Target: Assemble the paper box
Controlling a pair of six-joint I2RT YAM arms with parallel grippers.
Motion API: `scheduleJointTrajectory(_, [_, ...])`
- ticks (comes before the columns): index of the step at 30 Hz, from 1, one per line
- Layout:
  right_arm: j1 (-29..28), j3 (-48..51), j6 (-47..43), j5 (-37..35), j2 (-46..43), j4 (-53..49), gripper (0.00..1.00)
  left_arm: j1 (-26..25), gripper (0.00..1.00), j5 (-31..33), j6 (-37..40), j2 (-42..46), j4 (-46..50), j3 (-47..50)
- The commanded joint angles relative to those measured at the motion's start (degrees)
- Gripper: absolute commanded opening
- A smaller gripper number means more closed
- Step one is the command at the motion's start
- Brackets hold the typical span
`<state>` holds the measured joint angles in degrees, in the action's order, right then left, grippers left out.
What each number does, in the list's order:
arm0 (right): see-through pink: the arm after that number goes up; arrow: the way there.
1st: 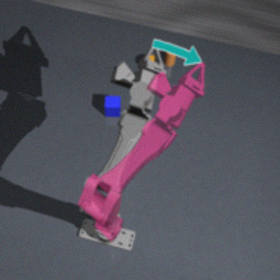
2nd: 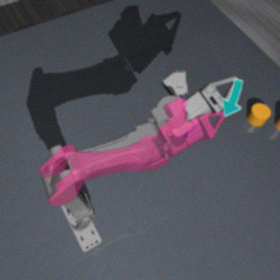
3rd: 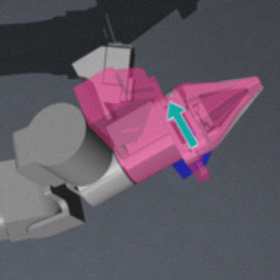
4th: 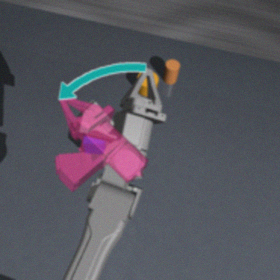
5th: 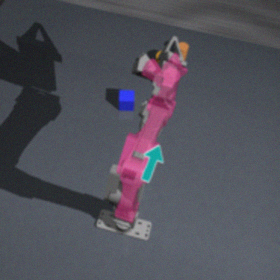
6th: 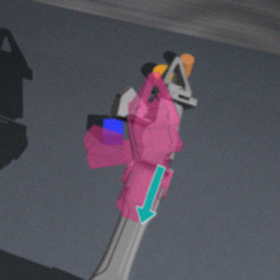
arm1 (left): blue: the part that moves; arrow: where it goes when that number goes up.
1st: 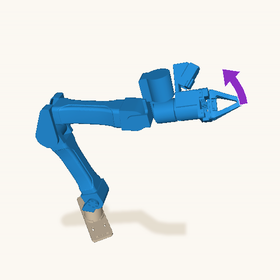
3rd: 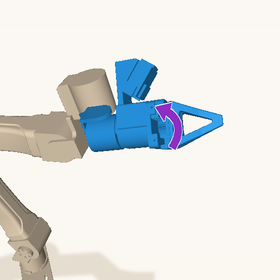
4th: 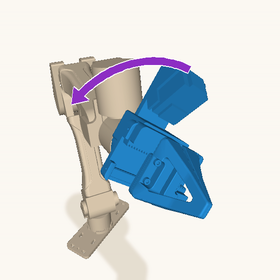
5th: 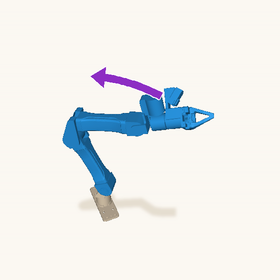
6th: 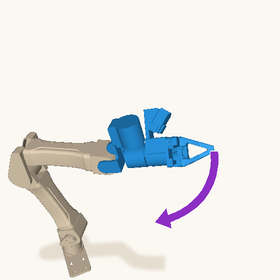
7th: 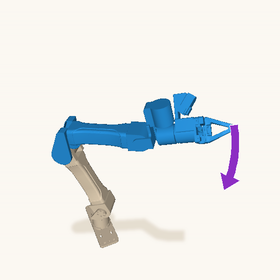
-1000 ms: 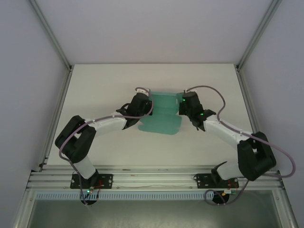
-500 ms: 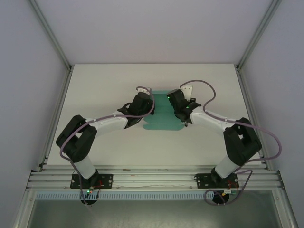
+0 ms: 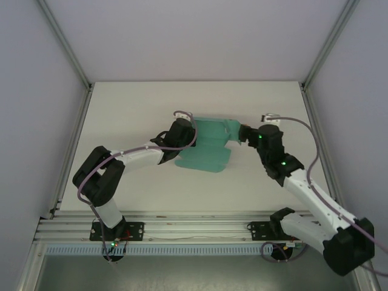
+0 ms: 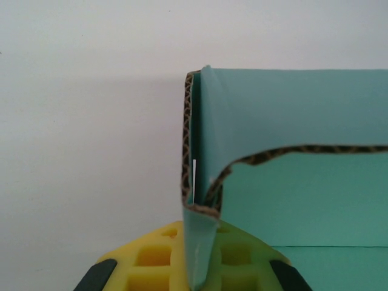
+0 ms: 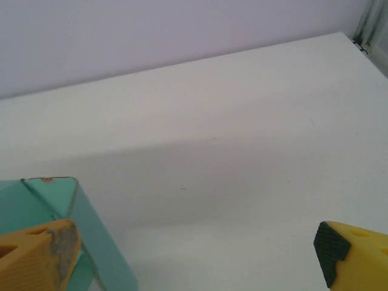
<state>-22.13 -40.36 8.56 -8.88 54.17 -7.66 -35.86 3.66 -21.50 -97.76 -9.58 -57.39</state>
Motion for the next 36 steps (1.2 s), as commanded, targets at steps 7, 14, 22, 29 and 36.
scheduleJointTrajectory(7, [8.93,-0.26,-1.74,15.01,9.00,1.06,1.00,0.46,0.00,0.36,1.30,1.17,-0.52,0.52])
scheduleJointTrajectory(14, [8.95,1.14,-8.77,38.16,12.70,8.20,0.83,0.48,0.00,0.66,1.19,1.02,-0.22,0.53])
scheduleJointTrajectory(22, [8.18,2.94,-12.49,48.50,12.57,10.12,0.69,0.45,0.00,0.05,1.24,0.36,-0.69,0.21])
scheduleJointTrajectory(29, [5.43,-1.96,-12.86,47.14,18.76,11.05,0.56,0.49,0.00,-0.34,1.51,-0.37,-0.62,-0.08])
scheduleJointTrajectory(36, [0.78,-5.89,-11.73,38.49,23.40,11.64,0.52,0.44,0.00,0.87,2.05,-1.07,-0.73,0.05])
